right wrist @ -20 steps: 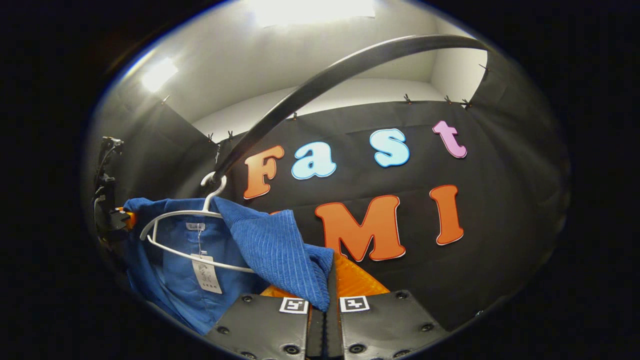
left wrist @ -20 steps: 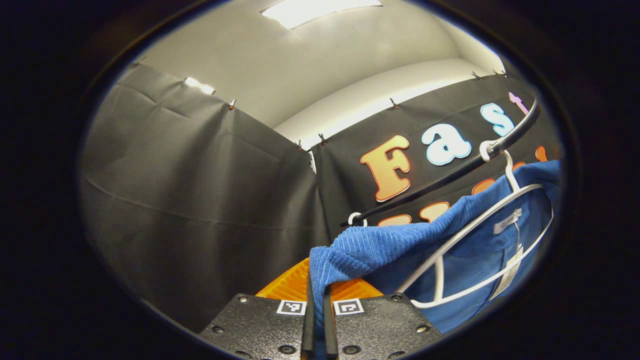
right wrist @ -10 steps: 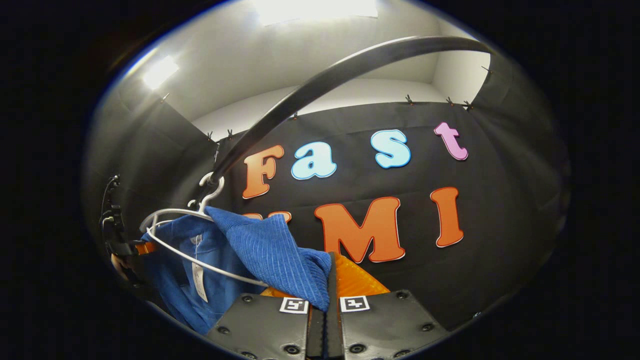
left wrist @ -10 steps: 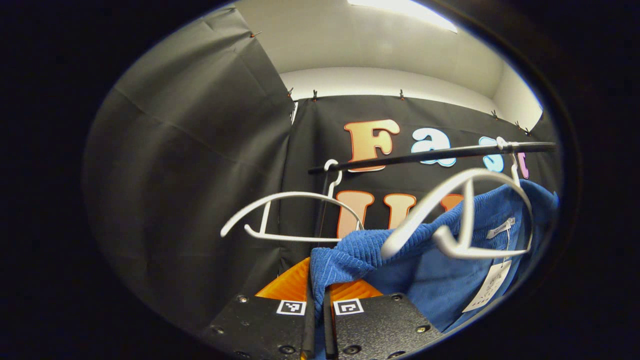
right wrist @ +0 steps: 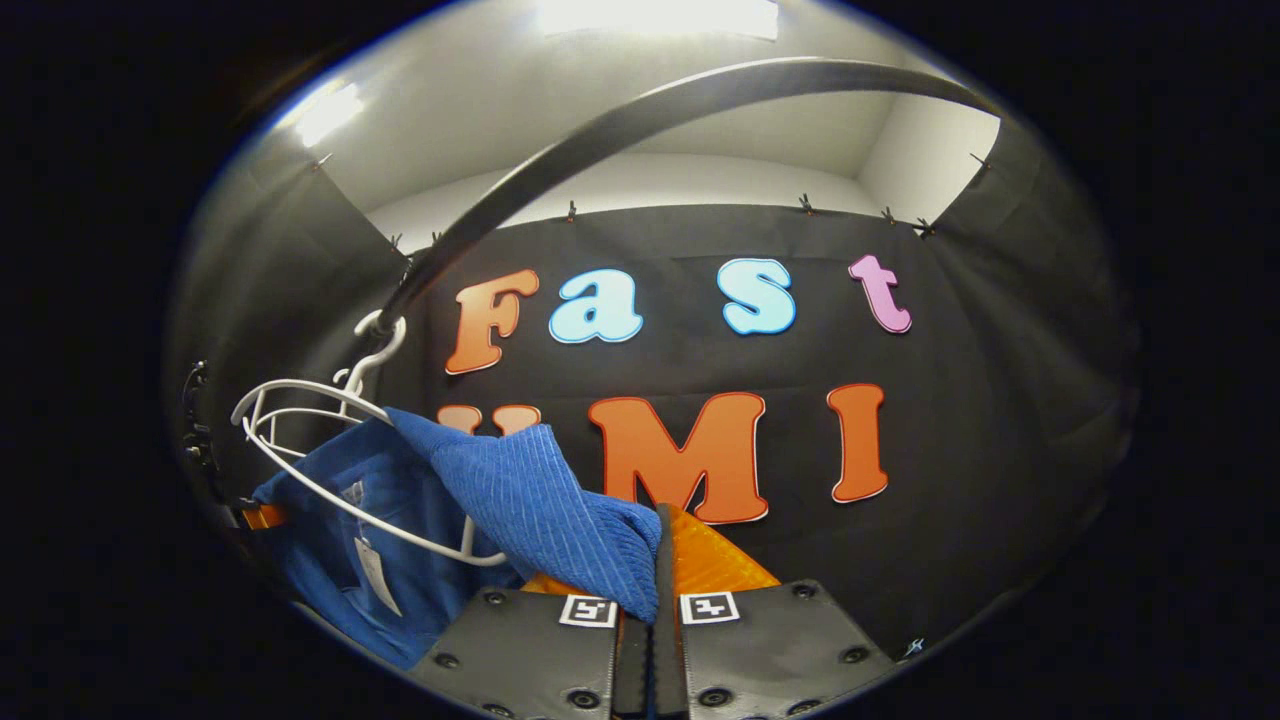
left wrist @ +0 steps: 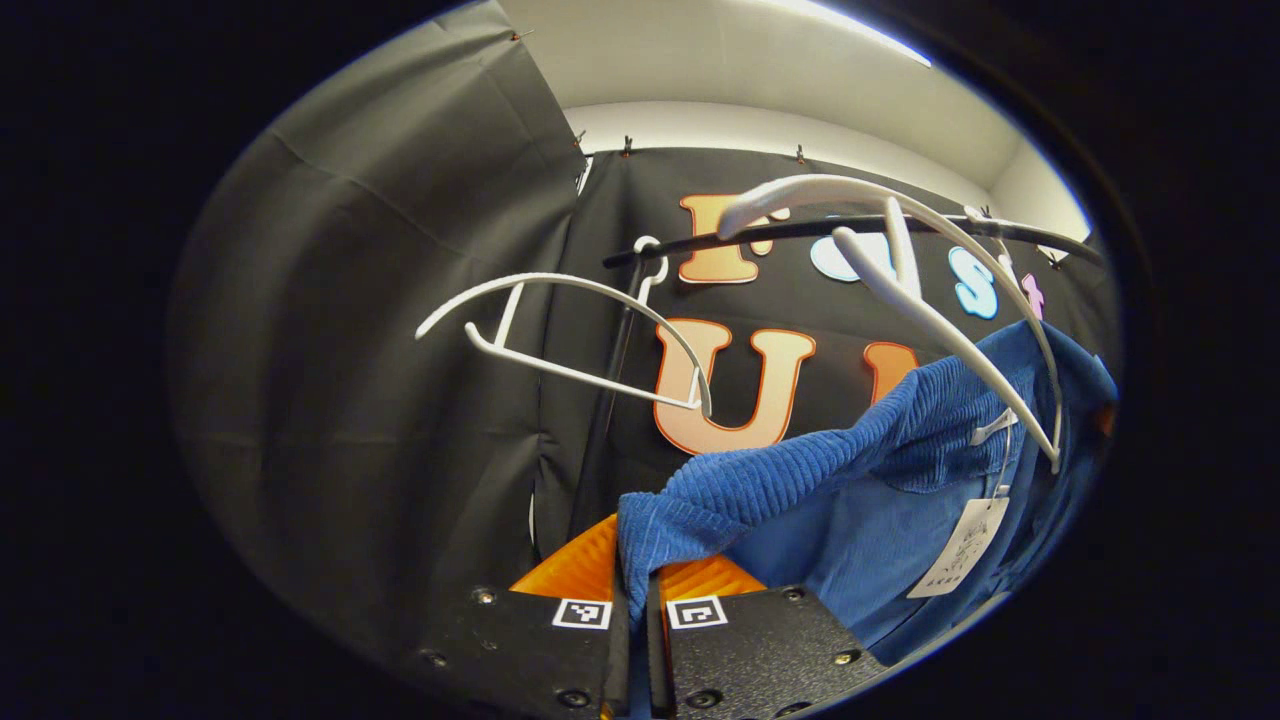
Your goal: Grasp the clothes on the hanger with both hands and then place them into the laundry hamper below.
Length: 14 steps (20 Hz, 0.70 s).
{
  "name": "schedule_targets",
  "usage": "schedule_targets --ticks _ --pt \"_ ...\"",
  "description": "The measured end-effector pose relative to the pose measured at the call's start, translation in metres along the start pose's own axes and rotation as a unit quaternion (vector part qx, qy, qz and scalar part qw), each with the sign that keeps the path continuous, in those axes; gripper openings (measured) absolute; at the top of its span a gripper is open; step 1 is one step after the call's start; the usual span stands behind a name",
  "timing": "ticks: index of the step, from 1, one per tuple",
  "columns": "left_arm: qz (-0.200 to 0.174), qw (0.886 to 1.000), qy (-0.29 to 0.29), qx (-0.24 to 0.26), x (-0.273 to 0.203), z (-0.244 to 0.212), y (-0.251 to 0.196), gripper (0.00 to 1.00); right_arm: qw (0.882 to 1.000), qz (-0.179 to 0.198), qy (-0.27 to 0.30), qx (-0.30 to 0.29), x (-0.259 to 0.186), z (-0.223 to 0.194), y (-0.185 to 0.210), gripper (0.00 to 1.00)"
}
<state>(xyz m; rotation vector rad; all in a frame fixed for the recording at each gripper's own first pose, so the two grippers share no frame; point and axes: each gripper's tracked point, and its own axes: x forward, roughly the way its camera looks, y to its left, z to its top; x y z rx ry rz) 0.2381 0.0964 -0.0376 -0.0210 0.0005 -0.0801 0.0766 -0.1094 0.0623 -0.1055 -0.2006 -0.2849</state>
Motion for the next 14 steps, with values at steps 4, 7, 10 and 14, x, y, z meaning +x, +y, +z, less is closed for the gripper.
schedule_targets --ticks 4,7,10,14 --pt "0.002 0.999 0.031 0.019 -0.014 -0.024 -0.010 0.08 0.999 -0.028 0.026 -0.021 0.023 -0.025 -0.017 0.10" --pt "0.004 0.999 0.034 0.039 -0.024 -0.031 -0.016 0.07 0.998 -0.049 0.029 -0.035 0.025 -0.034 -0.031 0.10" --pt "0.001 0.998 0.047 0.040 -0.028 -0.040 -0.019 0.07 0.995 -0.067 0.046 -0.055 0.021 -0.050 -0.051 0.10" --pt "-0.009 0.997 0.055 0.050 -0.036 -0.047 -0.032 0.07 0.995 -0.056 0.065 -0.051 0.006 -0.061 -0.057 0.03"
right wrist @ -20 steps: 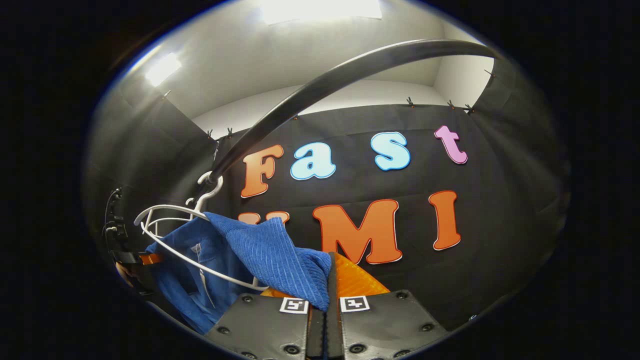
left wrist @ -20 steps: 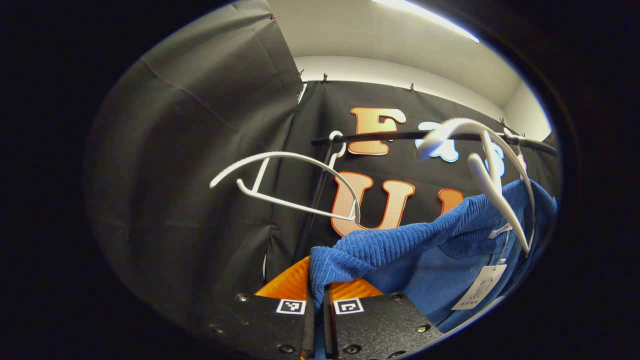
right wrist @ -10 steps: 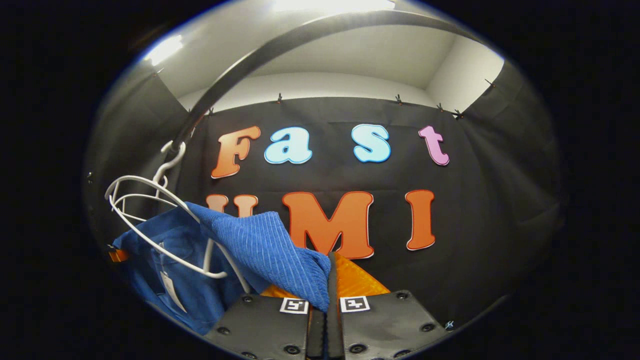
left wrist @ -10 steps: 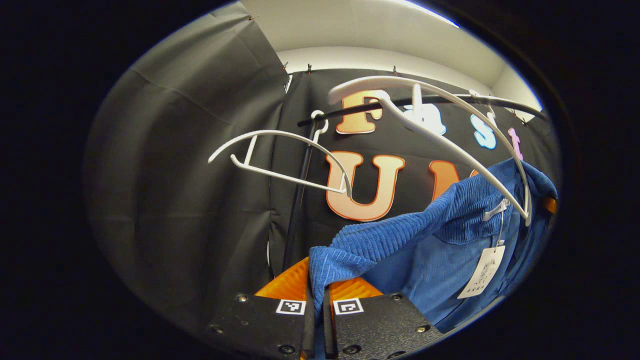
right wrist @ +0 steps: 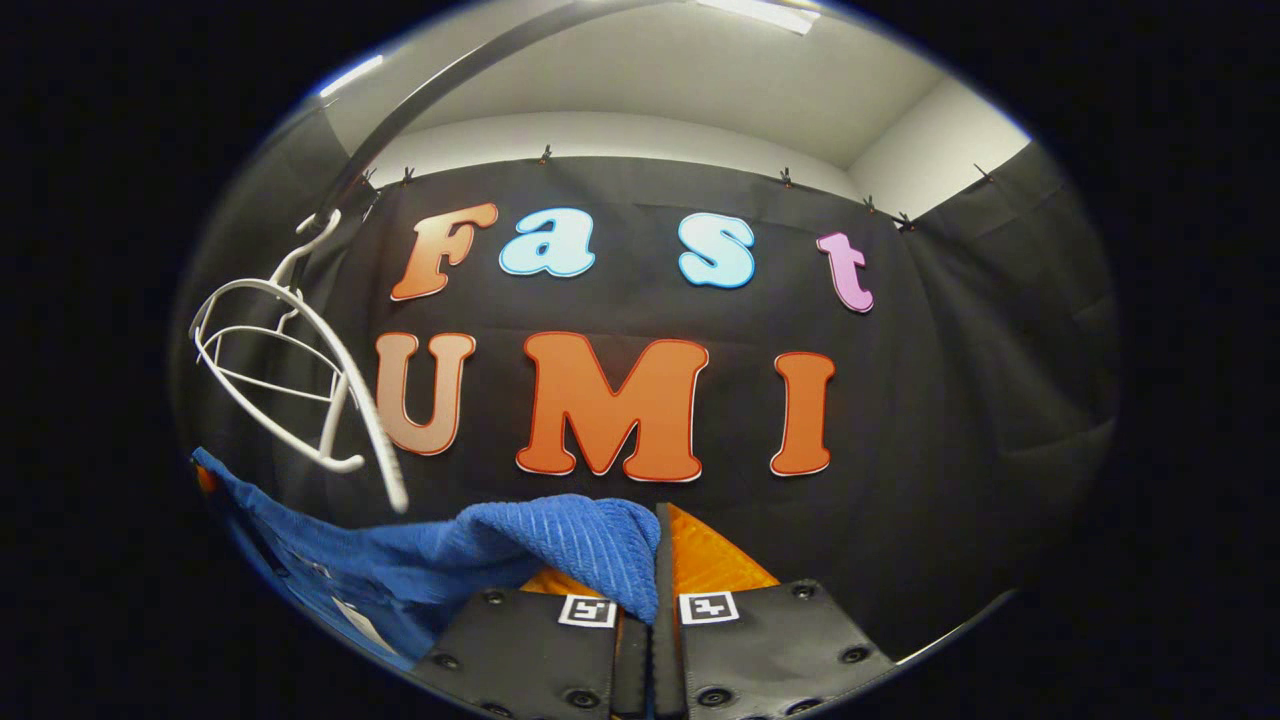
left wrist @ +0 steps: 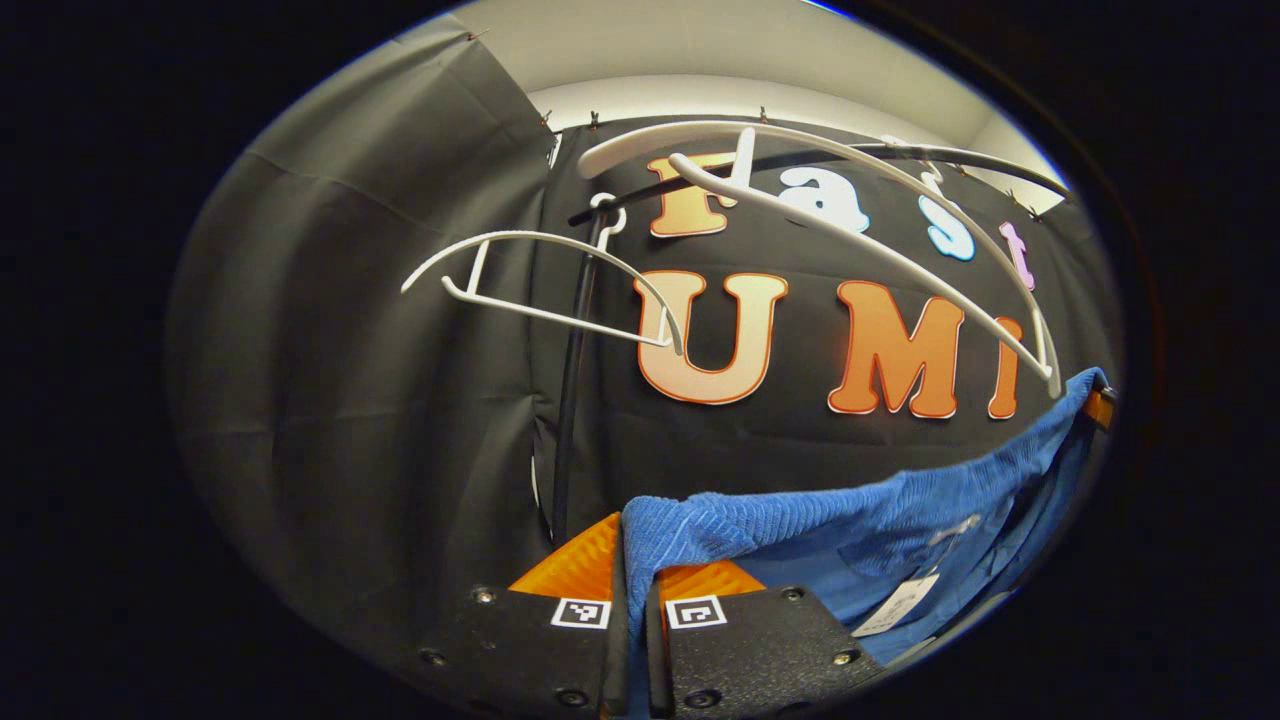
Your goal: Grasp the clothes on the hanger with both hands and then place them into the laundry hamper below.
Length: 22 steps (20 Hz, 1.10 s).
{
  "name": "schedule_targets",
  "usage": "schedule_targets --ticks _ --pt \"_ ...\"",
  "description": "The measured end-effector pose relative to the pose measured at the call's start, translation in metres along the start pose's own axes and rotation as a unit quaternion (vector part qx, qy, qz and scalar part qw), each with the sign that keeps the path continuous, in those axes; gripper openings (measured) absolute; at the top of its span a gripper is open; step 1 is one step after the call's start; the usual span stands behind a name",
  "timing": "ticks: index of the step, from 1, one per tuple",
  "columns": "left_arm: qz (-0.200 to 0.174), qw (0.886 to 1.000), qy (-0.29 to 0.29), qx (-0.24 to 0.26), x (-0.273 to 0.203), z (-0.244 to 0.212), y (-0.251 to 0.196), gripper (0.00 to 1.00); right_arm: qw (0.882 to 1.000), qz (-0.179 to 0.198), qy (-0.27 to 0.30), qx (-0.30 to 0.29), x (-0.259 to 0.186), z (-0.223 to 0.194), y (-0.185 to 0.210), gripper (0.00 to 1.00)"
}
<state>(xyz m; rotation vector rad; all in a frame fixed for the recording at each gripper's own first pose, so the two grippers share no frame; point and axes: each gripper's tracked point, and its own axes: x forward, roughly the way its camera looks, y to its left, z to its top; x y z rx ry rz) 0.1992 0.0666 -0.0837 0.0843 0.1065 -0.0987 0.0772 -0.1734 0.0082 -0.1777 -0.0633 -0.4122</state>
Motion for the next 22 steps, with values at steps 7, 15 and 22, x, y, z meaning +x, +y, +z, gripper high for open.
schedule_targets --ticks 7,15,22 --pt "-0.020 0.999 -0.018 0.022 -0.026 0.022 -0.030 0.07 0.999 0.042 -0.009 0.016 -0.021 0.010 0.020 0.15" --pt "-0.089 0.995 0.037 -0.031 -0.048 -0.022 -0.117 0.08 0.961 0.252 0.067 0.091 -0.072 -0.041 0.156 0.14" --pt "-0.132 0.958 0.224 -0.123 -0.067 -0.170 -0.164 0.08 0.921 0.303 0.227 0.088 -0.102 -0.177 0.209 0.10"
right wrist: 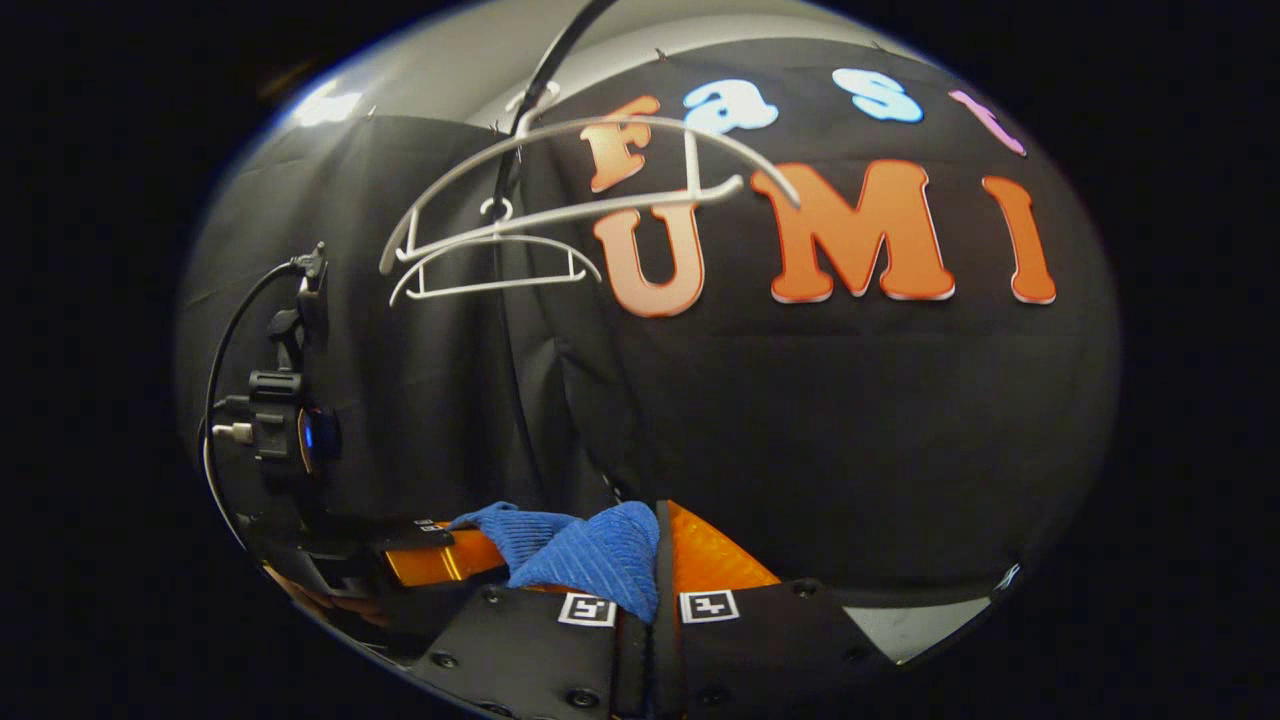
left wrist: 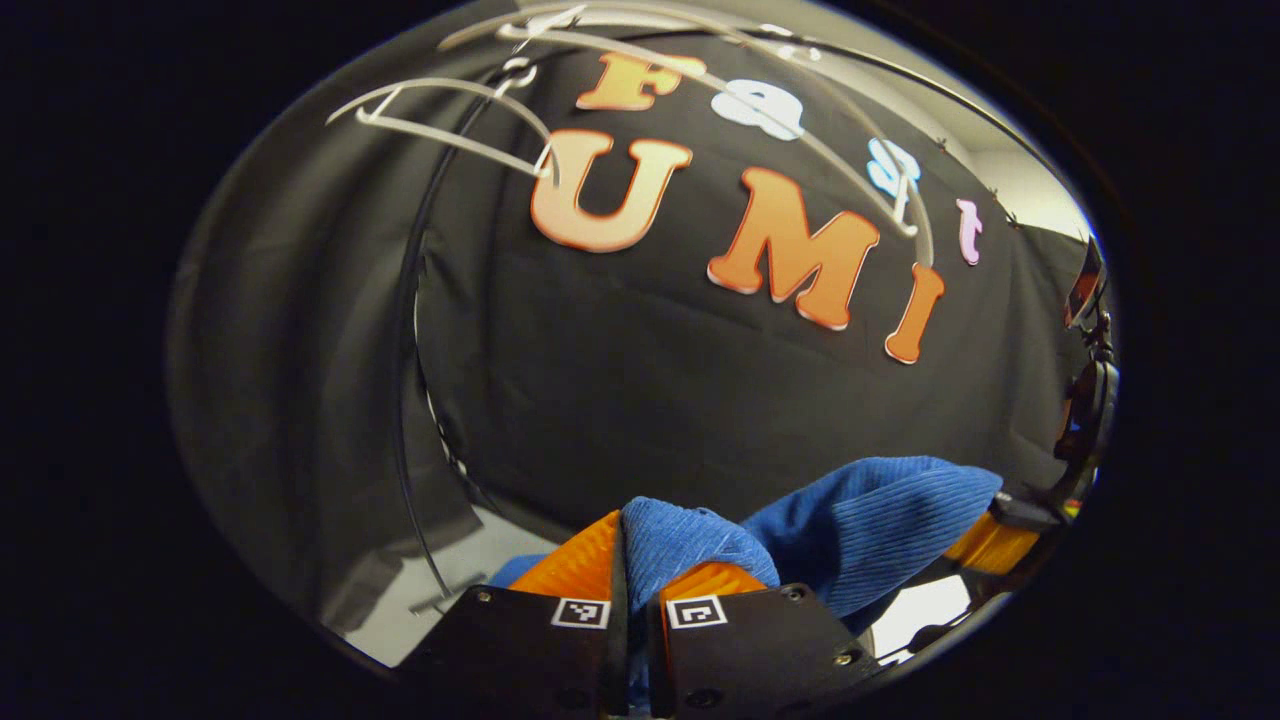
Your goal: Grasp the clothes on the hanger with both hands and then place them into the laundry hamper below.
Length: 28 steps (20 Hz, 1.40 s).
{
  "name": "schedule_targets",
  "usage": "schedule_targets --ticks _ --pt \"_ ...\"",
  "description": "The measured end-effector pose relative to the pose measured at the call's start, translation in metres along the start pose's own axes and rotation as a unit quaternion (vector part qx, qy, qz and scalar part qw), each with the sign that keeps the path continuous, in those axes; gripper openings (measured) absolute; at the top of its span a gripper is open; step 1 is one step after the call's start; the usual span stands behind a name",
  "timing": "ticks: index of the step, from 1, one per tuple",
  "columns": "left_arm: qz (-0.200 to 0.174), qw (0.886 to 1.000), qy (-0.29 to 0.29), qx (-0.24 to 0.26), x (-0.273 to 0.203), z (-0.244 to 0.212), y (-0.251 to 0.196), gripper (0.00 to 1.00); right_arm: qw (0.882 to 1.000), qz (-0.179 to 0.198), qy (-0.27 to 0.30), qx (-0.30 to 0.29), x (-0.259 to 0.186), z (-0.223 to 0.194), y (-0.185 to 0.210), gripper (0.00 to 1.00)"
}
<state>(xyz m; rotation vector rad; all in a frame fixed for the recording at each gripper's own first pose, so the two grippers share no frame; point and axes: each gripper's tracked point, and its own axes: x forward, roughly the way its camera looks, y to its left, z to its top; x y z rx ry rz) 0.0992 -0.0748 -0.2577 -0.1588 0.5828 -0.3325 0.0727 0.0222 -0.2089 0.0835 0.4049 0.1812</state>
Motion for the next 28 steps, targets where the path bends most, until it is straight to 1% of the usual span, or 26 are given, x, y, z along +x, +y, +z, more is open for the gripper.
schedule_targets --ticks 1,3,7,8,9,10,12,14,16,18,21,22,23,24,25,27,28 --pt "0.003 1.000 0.026 -0.018 0.006 -0.020 0.000 0.08 1.000 -0.005 0.024 0.009 0.010 -0.019 -0.007 0.10" --pt "0.016 0.997 0.065 -0.034 0.018 -0.051 0.010 0.08 0.998 -0.015 0.066 0.021 0.027 -0.059 -0.021 0.10" --pt "0.039 0.990 0.129 -0.033 0.025 -0.107 0.027 0.08 0.989 -0.034 0.141 0.036 0.054 -0.127 -0.031 0.10" --pt "0.051 0.988 0.143 -0.025 0.028 -0.120 0.035 0.06 0.985 -0.037 0.161 0.039 0.065 -0.144 -0.030 0.10" --pt "0.068 0.984 0.162 -0.018 0.032 -0.135 0.044 0.08 0.981 -0.042 0.182 0.044 0.074 -0.160 -0.032 0.10" --pt "0.082 0.979 0.187 -0.016 0.034 -0.154 0.053 0.08 0.975 -0.046 0.211 0.048 0.075 -0.179 -0.032 0.10" --pt "0.098 0.969 0.225 -0.031 0.041 -0.187 0.058 0.08 0.962 -0.054 0.264 0.053 0.079 -0.213 -0.030 0.10" --pt "0.109 0.960 0.255 -0.048 0.035 -0.212 0.062 0.07 0.948 -0.063 0.306 0.059 0.082 -0.233 -0.028 0.10" --pt "0.120 0.954 0.270 -0.057 0.034 -0.232 0.075 0.08 0.936 -0.069 0.339 0.063 0.087 -0.255 -0.025 0.10" --pt "0.124 0.950 0.279 -0.062 0.035 -0.243 0.080 0.08 0.930 -0.072 0.355 0.064 0.087 -0.261 -0.024 0.10" --pt "0.127 0.947 0.287 -0.060 0.029 -0.252 0.082 0.12 0.926 -0.074 0.366 0.061 0.092 -0.268 -0.023 0.11" --pt "0.127 0.947 0.290 -0.054 0.028 -0.253 0.084 0.17 0.925 -0.074 0.369 0.060 0.091 -0.272 -0.024 0.18" --pt "0.125 0.948 0.290 -0.048 0.024 -0.253 0.085 0.17 0.923 -0.074 0.373 0.058 0.089 -0.274 -0.024 0.12" --pt "0.124 0.948 0.292 -0.040 0.020 -0.250 0.086 0.30 0.921 -0.069 0.378 0.060 0.085 -0.277 -0.022 0.12" --pt "0.123 0.948 0.292 -0.033 0.019 -0.252 0.086 0.34 0.920 -0.064 0.382 0.063 0.079 -0.281 -0.019 0.07" --pt "0.135 0.946 0.293 -0.020 0.015 -0.250 0.092 0.58 0.918 -0.061 0.386 0.071 0.070 -0.285 -0.015 0.42" --pt "0.144 0.945 0.294 -0.015 0.009 -0.251 0.097 0.71 0.916 -0.067 0.389 0.070 0.065 -0.289 -0.017 0.59"
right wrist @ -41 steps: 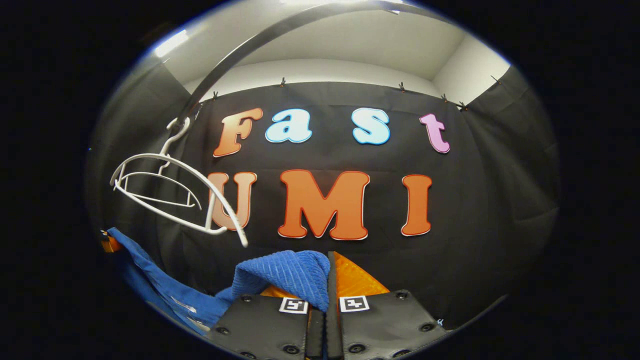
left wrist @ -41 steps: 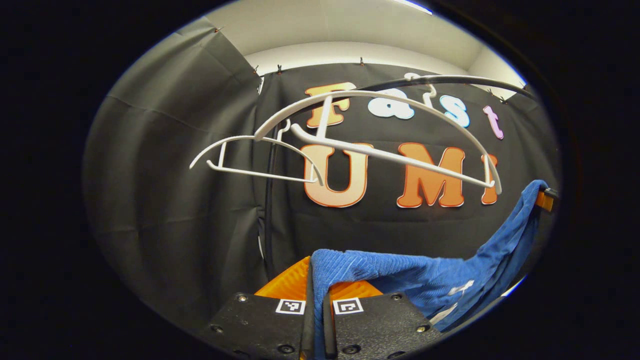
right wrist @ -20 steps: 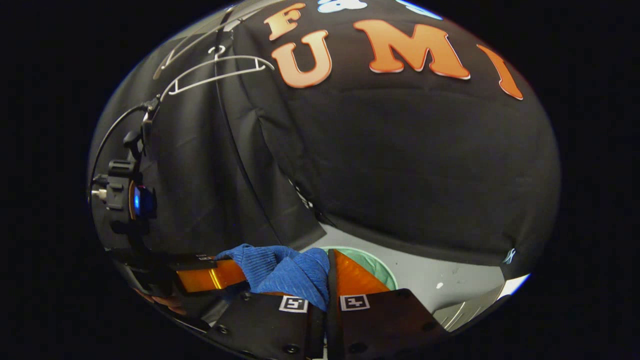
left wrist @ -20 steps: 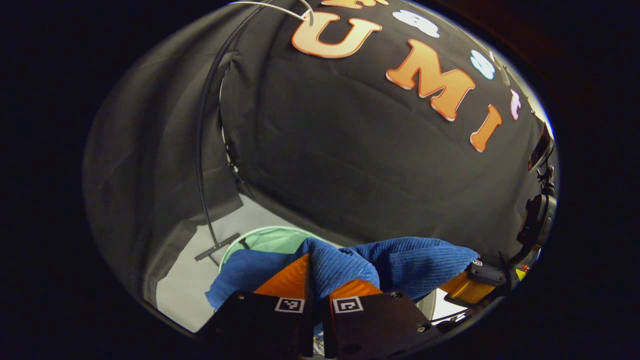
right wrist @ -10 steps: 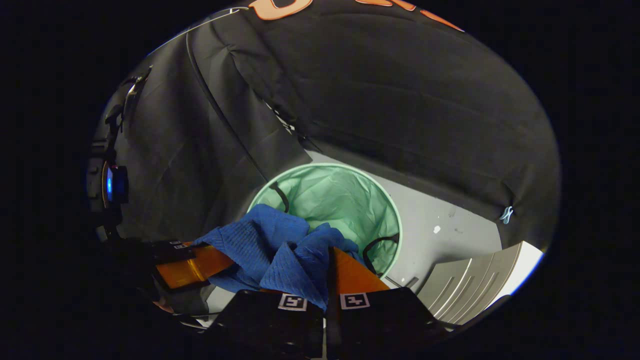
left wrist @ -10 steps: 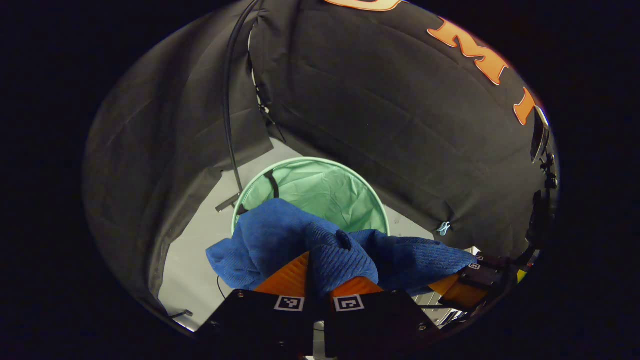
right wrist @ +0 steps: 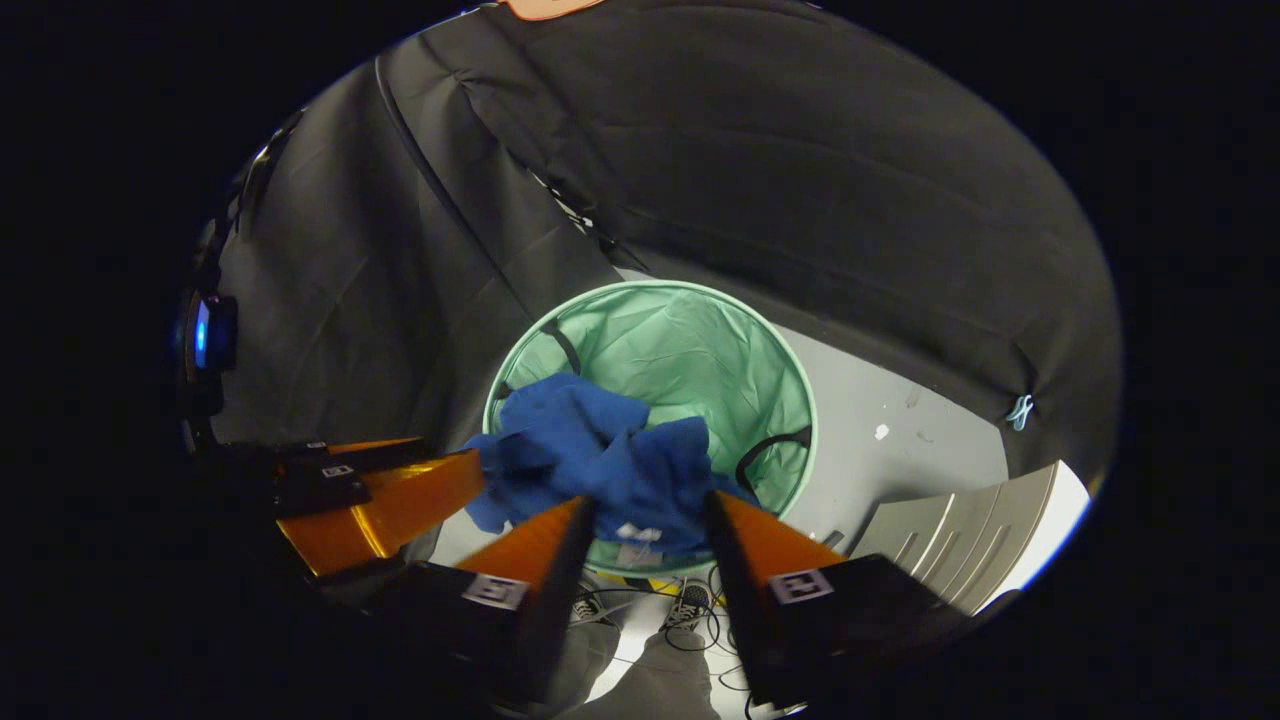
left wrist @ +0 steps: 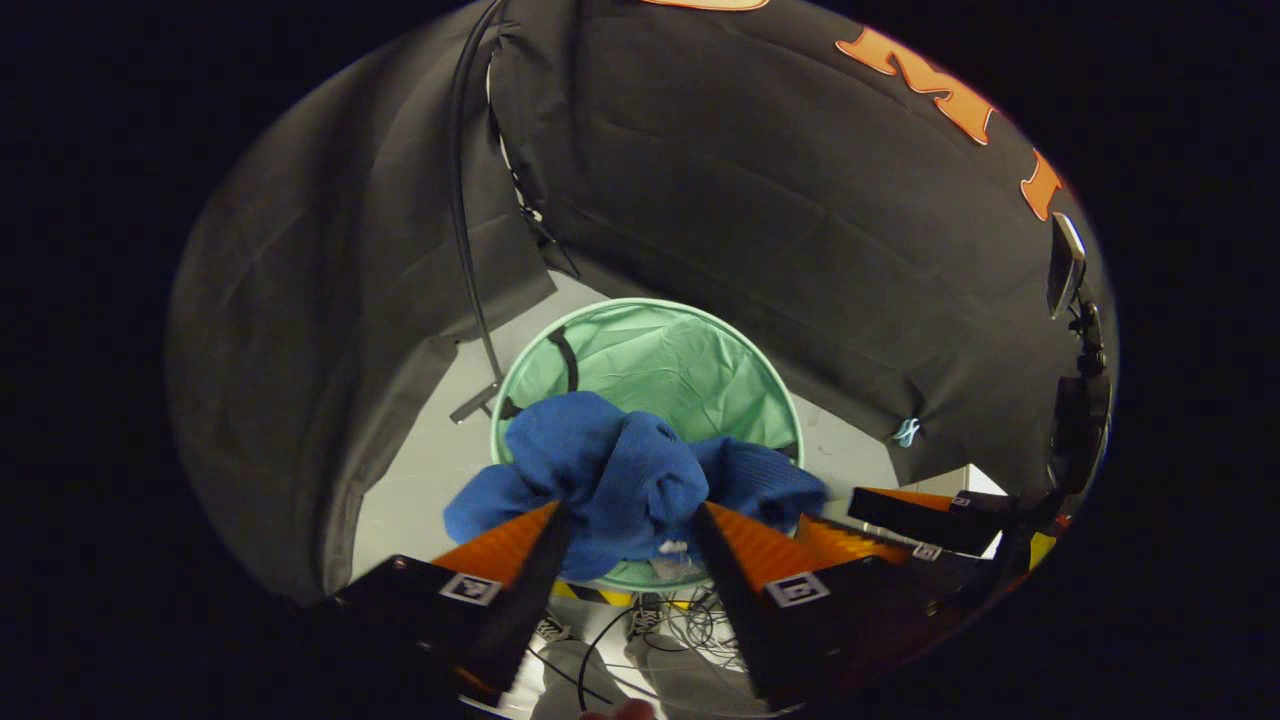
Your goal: Grasp the clothes on the hanger with both hands and then place them into the laundry hamper below.
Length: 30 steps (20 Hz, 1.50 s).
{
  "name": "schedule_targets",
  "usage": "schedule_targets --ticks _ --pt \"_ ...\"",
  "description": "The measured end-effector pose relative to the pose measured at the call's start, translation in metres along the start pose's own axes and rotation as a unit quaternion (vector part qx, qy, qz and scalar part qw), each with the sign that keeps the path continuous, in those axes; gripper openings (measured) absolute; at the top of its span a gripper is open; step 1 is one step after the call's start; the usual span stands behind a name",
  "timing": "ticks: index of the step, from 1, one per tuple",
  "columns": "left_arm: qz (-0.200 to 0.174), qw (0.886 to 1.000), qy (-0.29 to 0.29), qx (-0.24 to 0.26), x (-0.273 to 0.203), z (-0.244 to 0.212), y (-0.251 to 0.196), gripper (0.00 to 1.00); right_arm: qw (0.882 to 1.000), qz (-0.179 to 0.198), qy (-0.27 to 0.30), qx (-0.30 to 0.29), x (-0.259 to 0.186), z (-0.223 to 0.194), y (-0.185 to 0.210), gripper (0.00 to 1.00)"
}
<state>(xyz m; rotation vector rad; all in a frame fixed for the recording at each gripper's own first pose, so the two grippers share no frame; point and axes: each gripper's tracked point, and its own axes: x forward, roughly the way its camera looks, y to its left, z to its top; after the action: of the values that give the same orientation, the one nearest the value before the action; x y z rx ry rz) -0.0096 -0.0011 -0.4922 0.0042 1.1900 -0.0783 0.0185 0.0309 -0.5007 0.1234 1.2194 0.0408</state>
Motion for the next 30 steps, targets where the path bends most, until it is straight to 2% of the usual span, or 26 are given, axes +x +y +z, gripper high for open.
schedule_targets --ticks 2,3,9,14,18,23,25,27,29,30 --pt "0.001 1.000 -0.005 -0.006 -0.003 0.000 0.000 0.99 1.000 -0.005 0.000 0.006 -0.001 -0.010 -0.003 0.94" --pt "-0.005 1.000 -0.010 -0.010 -0.008 0.000 -0.002 0.96 1.000 -0.003 -0.001 0.012 -0.006 -0.015 -0.002 0.98" --pt "-0.027 0.995 -0.095 0.000 -0.052 0.031 0.000 0.96 0.997 -0.011 -0.073 0.018 -0.056 0.004 0.011 0.98" --pt "-0.044 0.983 -0.180 0.004 -0.112 0.077 0.005 0.96 0.984 -0.017 -0.172 0.032 -0.125 0.052 0.040 0.98" --pt "-0.055 0.960 -0.272 0.033 -0.183 0.124 0.012 0.96 0.962 -0.039 -0.270 0.023 -0.197 0.090 0.060 0.98" --pt "-0.056 0.926 -0.372 0.024 -0.266 0.168 0.006 0.96 0.915 -0.054 -0.399 0.039 -0.317 0.122 0.064 0.98" --pt "-0.053 0.912 -0.407 0.015 -0.308 0.174 0.009 0.96 0.906 -0.055 -0.418 0.032 -0.358 0.114 0.059 0.98" --pt "-0.043 0.902 -0.431 0.004 -0.343 0.170 0.010 0.95 0.900 -0.048 -0.432 0.017 -0.395 0.109 0.060 0.98" --pt "-0.031 0.893 -0.450 -0.004 -0.371 0.166 0.008 0.96 0.892 -0.054 -0.450 -0.002 -0.423 0.103 0.048 0.98" --pt "-0.028 0.888 -0.458 -0.005 -0.383 0.165 0.007 0.93 0.886 -0.057 -0.460 -0.007 -0.438 0.099 0.039 0.98"
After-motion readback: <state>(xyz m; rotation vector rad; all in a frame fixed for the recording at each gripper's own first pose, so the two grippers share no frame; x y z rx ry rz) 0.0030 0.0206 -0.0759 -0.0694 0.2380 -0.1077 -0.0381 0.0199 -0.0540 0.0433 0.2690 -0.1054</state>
